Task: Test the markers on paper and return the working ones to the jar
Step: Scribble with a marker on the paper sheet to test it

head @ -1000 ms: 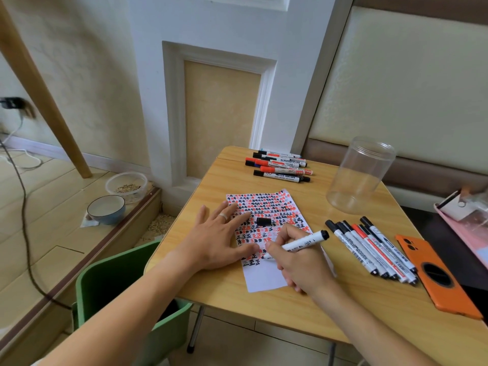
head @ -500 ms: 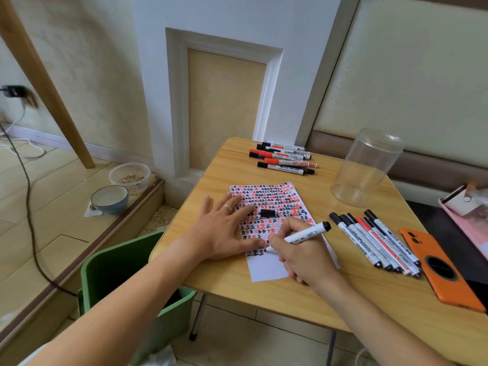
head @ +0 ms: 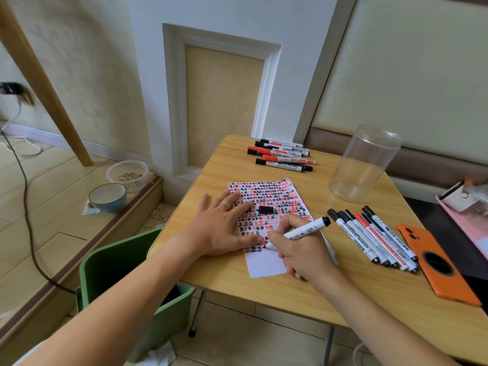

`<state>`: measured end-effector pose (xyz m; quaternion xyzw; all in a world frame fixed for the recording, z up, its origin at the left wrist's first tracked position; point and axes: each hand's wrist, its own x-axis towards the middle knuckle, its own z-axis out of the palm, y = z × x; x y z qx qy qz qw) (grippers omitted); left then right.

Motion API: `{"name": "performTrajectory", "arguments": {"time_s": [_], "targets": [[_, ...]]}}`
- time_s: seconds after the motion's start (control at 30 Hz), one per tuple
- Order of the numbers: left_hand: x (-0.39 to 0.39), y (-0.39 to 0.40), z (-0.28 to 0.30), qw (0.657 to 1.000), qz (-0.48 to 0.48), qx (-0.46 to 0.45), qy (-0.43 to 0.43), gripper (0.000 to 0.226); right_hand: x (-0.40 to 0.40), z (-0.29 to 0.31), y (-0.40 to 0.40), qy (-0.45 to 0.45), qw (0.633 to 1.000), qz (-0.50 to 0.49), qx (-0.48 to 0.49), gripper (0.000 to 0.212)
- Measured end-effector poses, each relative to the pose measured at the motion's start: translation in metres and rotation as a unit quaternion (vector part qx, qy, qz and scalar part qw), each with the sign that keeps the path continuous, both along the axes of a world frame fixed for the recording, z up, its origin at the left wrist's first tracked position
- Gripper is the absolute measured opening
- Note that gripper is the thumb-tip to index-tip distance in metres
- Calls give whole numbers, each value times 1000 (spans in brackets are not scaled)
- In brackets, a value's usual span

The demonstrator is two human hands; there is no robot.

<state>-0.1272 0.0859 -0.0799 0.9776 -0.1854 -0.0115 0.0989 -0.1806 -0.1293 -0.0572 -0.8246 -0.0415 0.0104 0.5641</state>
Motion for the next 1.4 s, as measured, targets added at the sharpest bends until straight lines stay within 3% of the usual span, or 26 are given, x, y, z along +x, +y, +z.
{"name": "performTrajectory", "arguments": {"time_s": [0.73,1.4], "targets": [[-1,0,2,1000,-1,0,2,101,1,0,-1,1,1000,-7,-14,23],[-2,0,3,1000,-2,2,0,111,-5,8,2,11,999,29,18,24]]}}
